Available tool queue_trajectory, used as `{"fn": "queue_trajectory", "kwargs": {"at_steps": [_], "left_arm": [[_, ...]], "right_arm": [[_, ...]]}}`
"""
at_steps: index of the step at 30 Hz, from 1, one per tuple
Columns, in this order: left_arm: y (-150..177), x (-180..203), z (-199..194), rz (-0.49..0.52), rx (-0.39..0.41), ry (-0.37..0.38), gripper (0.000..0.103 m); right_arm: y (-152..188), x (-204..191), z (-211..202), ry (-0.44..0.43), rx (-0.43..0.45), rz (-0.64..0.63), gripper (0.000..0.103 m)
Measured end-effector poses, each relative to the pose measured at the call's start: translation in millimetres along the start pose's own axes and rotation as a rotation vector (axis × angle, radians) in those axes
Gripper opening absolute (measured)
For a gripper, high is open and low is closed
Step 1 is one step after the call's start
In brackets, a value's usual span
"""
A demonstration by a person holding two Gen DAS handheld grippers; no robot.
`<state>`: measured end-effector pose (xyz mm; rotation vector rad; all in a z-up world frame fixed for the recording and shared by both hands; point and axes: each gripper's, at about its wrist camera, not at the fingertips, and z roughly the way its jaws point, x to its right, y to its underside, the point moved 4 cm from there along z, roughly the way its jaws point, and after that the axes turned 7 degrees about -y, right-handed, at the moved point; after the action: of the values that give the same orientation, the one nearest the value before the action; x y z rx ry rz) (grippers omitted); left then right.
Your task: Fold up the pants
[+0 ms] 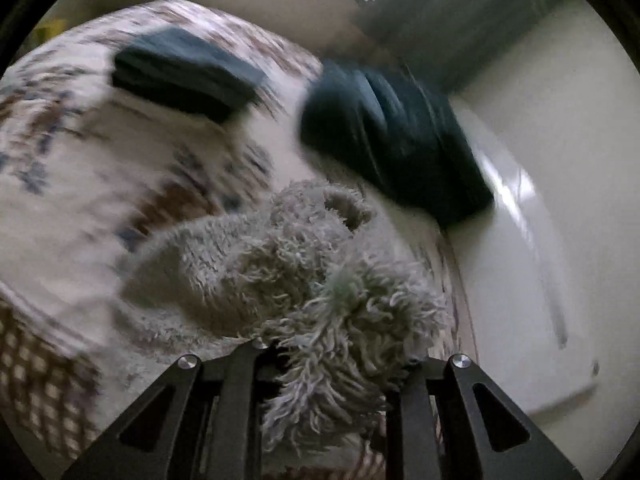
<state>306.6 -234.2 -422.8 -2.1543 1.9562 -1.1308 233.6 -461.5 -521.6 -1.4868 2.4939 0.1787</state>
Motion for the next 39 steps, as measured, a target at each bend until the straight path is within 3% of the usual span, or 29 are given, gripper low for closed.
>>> {"fn": "queue_trajectory", "kwargs": {"at_steps": [4, 7, 10, 11, 12, 13, 19, 24, 27, 28, 30, 35, 39], "left_arm": [[43, 43, 53, 0.081, -0.145, -0.008, 0.015], [73, 55, 82, 0.137, -0.272, -0.088, 0.019], [81, 57, 89, 0.165, -0.328, -0.154, 0.034], [77, 57, 84, 0.162, -0.322, -0.151, 0.063], [73, 57, 77, 0.160, -0.310, -0.143, 0.100], [71, 60, 72, 0.162, -0.299, -0.137, 0.103], [39, 50, 27, 0.157, -0.220, -0.149, 0.103], [-5, -10, -10, 0.160, -0.089, -0.358, 0.103], [-16, -50, -12, 0.130, -0.091, -0.440, 0.103], [-17, -59, -11, 0.117, -0.098, -0.455, 0.103], [-20, -83, -8, 0.066, -0.119, -0.465, 0.103], [-27, -110, 11, -0.018, -0.164, -0.430, 0.103], [-31, -106, 44, -0.019, -0.226, -0.365, 0.103]], "right_arm": [[-14, 57, -14, -0.020, 0.019, 0.076, 0.098], [-25, 87, -15, -0.081, 0.020, 0.147, 0.098], [-37, 108, -16, -0.203, 0.020, 0.226, 0.098], [-39, 109, -17, -0.248, 0.022, 0.241, 0.098], [-44, 111, -18, -0.317, 0.022, 0.255, 0.098], [-46, 109, -19, -0.357, 0.019, 0.259, 0.098], [-61, 61, -20, -0.565, -0.025, 0.179, 0.098], [-62, 5, -1, -0.614, -0.076, 0.060, 0.098], [-60, -20, 24, -0.601, -0.139, 0.049, 0.097], [-59, -25, 31, -0.582, -0.157, 0.051, 0.092], [-61, -31, 30, -0.594, -0.121, 0.052, 0.016], [-74, -29, -4, -0.527, -0.021, 0.025, 0.016], [-88, 2, -46, -0.474, 0.070, 0.034, 0.016]]}}
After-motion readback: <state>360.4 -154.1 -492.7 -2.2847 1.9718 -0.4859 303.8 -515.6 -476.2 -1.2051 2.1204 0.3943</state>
